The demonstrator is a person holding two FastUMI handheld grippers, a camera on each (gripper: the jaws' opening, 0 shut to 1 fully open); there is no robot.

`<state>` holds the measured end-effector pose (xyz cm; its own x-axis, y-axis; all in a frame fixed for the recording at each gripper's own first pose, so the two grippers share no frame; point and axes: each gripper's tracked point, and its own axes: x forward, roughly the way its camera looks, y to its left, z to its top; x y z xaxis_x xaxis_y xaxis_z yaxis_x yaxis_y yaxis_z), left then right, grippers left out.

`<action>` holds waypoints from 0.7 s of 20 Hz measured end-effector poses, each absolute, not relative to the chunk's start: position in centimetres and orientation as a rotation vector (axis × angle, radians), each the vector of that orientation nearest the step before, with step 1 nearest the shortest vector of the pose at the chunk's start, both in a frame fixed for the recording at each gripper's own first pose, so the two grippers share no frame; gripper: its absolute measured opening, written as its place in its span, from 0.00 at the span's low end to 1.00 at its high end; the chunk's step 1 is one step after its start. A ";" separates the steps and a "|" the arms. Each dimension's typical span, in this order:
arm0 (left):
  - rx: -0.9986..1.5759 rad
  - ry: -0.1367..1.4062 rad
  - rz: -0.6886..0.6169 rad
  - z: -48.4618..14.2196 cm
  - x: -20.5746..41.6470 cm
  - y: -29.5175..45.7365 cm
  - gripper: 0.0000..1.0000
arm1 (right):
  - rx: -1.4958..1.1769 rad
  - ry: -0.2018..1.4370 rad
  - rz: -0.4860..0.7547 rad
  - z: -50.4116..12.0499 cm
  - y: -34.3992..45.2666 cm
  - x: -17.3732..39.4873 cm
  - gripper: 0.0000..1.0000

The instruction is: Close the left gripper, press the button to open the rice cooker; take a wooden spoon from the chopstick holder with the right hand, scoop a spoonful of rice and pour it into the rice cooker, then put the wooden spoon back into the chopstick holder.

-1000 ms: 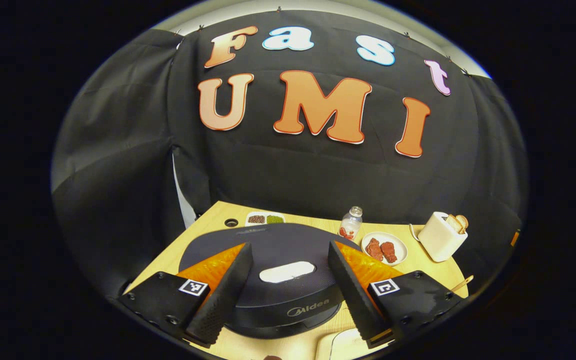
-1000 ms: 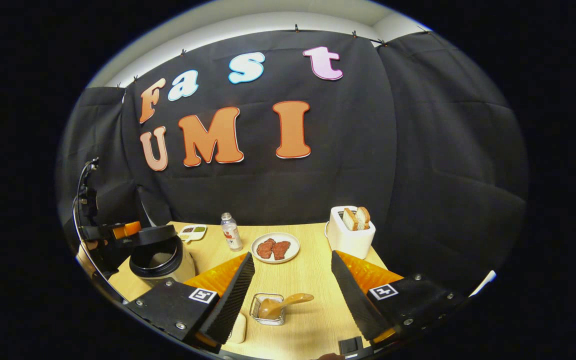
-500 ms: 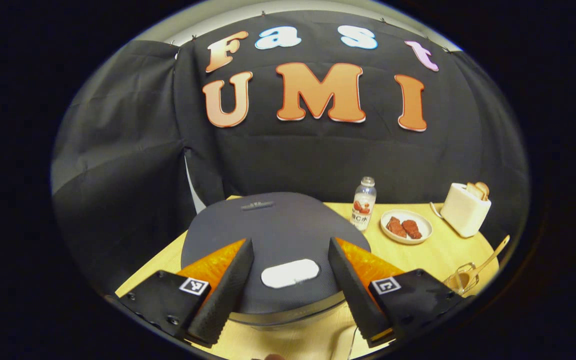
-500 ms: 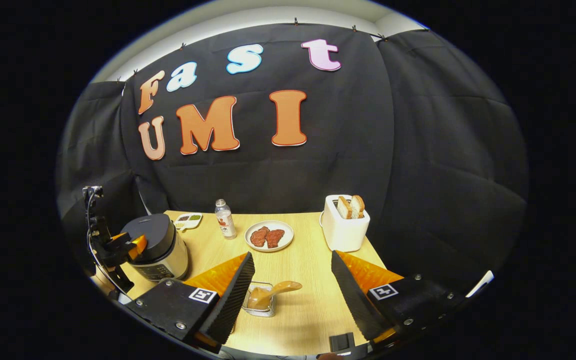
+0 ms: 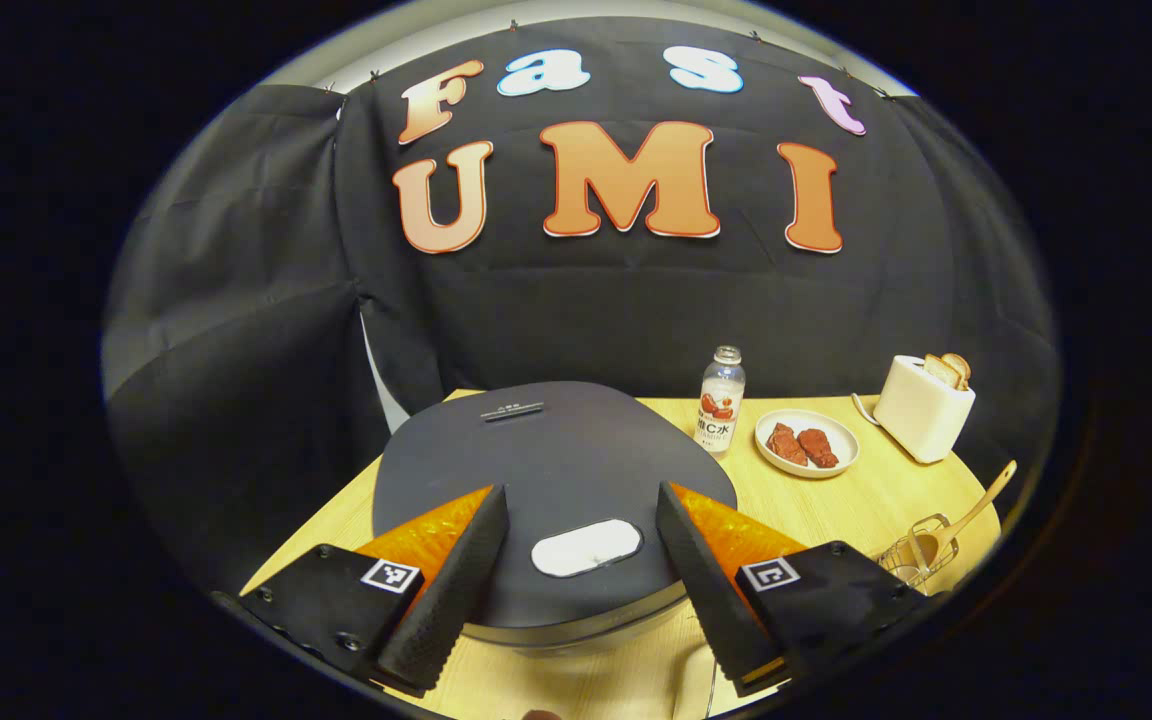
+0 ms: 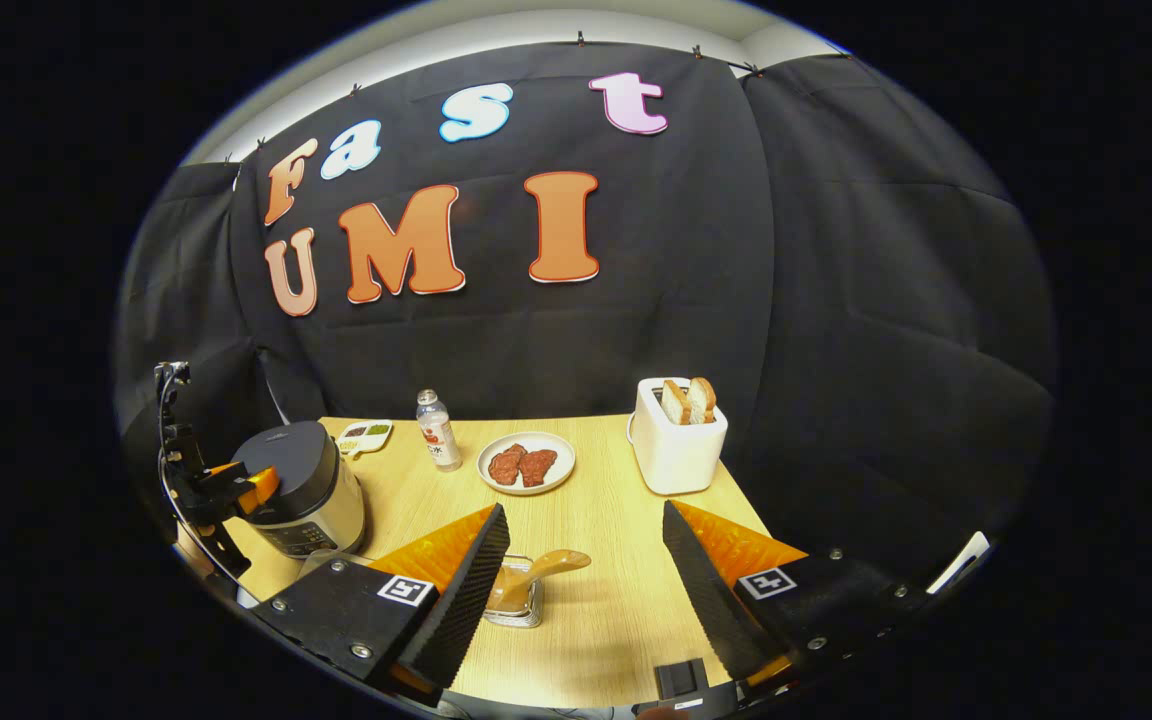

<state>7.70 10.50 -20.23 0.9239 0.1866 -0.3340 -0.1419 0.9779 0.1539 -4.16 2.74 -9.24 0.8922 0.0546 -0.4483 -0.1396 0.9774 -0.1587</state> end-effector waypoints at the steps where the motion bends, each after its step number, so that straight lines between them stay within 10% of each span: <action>1: 0.131 0.341 0.163 -17.9 7.1 10.4 1.00 | -0.192 0.446 0.100 -8.7 2.8 -4.0 0.95; 14: 0.119 0.064 0.149 9.2 0.9 10.6 1.00 | -0.219 0.296 0.132 -0.6 4.8 -2.4 0.95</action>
